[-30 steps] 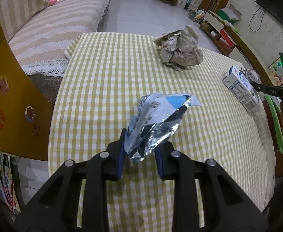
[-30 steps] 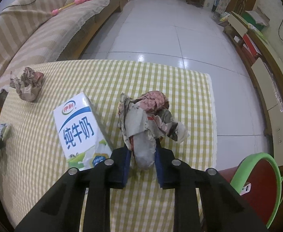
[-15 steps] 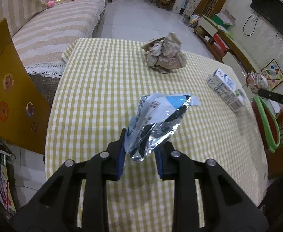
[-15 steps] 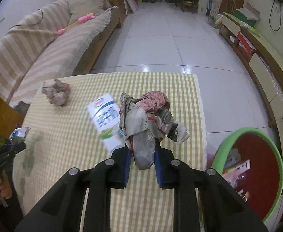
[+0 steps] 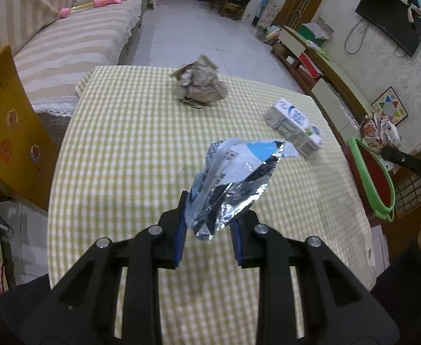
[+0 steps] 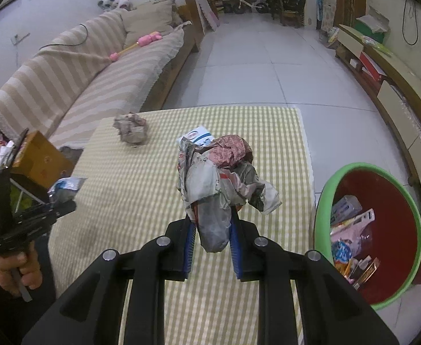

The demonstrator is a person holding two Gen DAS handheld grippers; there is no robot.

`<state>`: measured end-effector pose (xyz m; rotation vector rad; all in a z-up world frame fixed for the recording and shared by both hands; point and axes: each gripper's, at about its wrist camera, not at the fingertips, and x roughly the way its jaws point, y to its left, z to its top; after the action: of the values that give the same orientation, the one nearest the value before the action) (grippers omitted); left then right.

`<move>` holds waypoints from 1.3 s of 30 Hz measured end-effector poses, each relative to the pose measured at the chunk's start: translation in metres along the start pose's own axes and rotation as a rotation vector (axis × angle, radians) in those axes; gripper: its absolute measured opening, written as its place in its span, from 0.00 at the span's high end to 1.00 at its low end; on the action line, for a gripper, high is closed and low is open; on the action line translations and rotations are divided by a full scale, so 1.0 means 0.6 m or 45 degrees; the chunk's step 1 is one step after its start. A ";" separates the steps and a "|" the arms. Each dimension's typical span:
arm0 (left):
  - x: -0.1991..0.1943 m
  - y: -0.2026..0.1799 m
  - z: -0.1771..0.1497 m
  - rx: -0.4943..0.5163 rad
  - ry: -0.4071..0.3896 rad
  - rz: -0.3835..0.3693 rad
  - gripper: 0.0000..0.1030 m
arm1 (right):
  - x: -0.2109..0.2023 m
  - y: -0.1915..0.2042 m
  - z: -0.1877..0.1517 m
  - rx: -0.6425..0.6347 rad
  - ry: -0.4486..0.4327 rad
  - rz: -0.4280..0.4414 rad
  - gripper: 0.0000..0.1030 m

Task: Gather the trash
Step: 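Carry the foil wrapper and crumpled paper over the bucket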

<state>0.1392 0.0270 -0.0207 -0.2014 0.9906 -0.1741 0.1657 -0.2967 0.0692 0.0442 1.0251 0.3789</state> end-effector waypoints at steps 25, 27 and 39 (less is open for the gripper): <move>-0.016 -0.195 0.052 0.218 -0.024 -0.136 0.75 | -0.105 -0.090 -0.036 0.155 -0.148 -0.001 0.80; -0.012 -0.213 0.061 0.230 -0.024 -0.157 0.75 | -0.118 -0.110 -0.038 0.179 -0.169 -0.018 0.80; 0.028 -0.355 0.106 0.352 -0.007 -0.286 0.75 | -0.155 -0.223 -0.054 0.340 -0.223 -0.117 0.80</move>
<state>0.1903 -0.1772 0.0520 -0.0587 0.9266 -0.5118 0.1343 -0.4570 0.1010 0.2651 0.8950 0.1496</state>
